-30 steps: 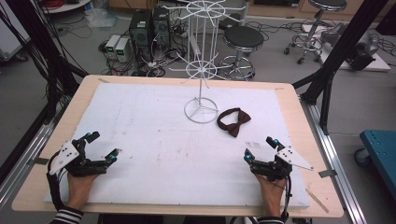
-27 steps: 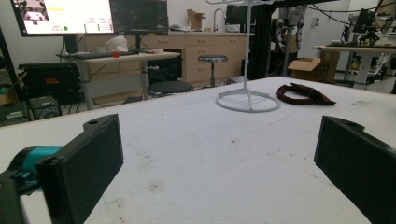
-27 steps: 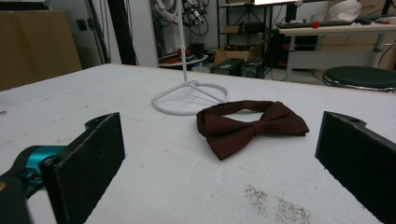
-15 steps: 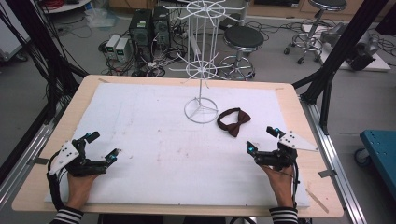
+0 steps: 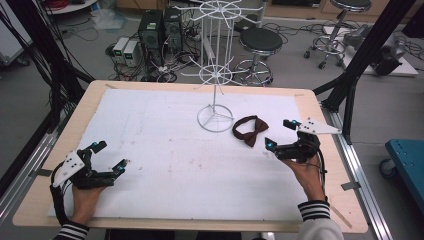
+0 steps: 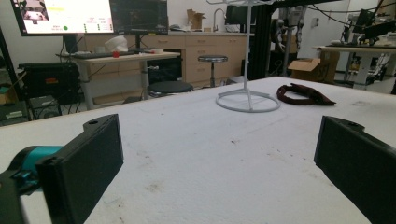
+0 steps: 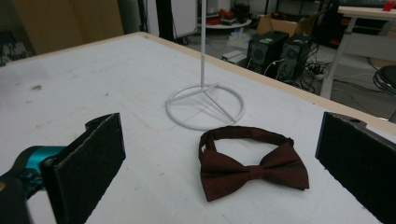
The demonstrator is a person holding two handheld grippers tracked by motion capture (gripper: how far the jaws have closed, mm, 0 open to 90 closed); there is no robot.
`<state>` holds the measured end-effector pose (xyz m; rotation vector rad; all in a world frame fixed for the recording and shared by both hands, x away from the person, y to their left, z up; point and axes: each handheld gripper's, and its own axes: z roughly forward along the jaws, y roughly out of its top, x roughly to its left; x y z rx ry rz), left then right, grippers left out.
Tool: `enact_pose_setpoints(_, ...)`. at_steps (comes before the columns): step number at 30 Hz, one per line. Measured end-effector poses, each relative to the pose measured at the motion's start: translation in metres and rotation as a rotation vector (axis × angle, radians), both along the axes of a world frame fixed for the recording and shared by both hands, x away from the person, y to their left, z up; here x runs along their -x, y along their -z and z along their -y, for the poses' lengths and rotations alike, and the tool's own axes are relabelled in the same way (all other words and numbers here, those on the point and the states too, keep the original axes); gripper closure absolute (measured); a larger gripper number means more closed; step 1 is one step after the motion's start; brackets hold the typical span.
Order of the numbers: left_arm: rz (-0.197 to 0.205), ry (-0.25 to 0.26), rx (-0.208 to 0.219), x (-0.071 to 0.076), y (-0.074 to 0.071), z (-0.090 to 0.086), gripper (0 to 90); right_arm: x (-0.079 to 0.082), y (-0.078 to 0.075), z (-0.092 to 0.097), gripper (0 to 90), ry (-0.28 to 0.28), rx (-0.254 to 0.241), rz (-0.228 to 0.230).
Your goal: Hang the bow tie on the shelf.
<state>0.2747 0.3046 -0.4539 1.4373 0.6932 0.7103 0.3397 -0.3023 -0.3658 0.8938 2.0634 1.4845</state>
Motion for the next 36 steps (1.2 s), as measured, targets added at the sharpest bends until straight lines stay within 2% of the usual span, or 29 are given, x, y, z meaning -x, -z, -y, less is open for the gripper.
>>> enact_pose_setpoints(1, 0.001, 0.000, 0.000, 0.000, 0.000, 0.000, 1.7, -0.004, -0.002, 0.000, 0.7, -0.013, 0.021, -0.003)
enact_pose_setpoints(9, 0.000, 0.000, 0.000, 0.000, 0.000, 0.000, 1.7, -0.021, -0.011, 0.000, 0.7, -0.067, 0.076, -0.032)
enact_pose_setpoints(10, 0.000, 0.000, 0.000, 0.000, 0.000, 0.000, 1.7, -0.027, -0.013, 0.000, 0.7, -0.084, 0.100, -0.046)
enact_pose_setpoints(13, -0.001, 0.002, 0.000, 0.000, 0.000, 0.000, 1.7, -0.035, -0.016, -0.001, 0.7, -0.109, 0.126, -0.074)
enact_pose_setpoints(19, 0.001, 0.000, -0.001, 0.000, 0.000, 0.000, 1.7, -0.053, -0.024, -0.005, 0.7, -0.170, 0.191, -0.096)
enact_pose_setpoints(21, 0.000, 0.000, 0.000, 0.000, 0.000, 0.000, 1.7, -0.057, -0.025, -0.005, 0.7, -0.179, 0.188, -0.088)
enact_pose_setpoints(24, 0.000, 0.001, 0.000, 0.000, 0.000, 0.000, 1.7, -0.065, -0.027, -0.005, 0.7, -0.192, 0.226, -0.104)
enact_pose_setpoints(29, 0.000, 0.000, -0.001, 0.000, 0.000, 0.000, 1.7, -0.074, -0.029, -0.006, 0.7, -0.219, 0.243, -0.121)
enact_pose_setpoints(30, 0.000, 0.000, -0.001, 0.000, 0.000, 0.000, 1.7, -0.079, -0.031, -0.006, 0.8, -0.234, 0.268, -0.134)
enact_pose_setpoints(33, 0.000, 0.000, -0.002, 0.000, 0.000, 0.000, 1.7, -0.084, -0.032, -0.007, 0.8, -0.251, 0.269, -0.131)
enact_pose_setpoints(34, 0.001, 0.000, -0.004, 0.000, 0.000, 0.000, 1.7, -0.090, -0.032, -0.008, 0.7, -0.268, 0.294, -0.145)
enact_pose_setpoints(36, 0.001, -0.001, -0.003, 0.000, 0.000, 0.000, 1.7, -0.095, -0.033, -0.010, 0.7, -0.284, 0.303, -0.154)
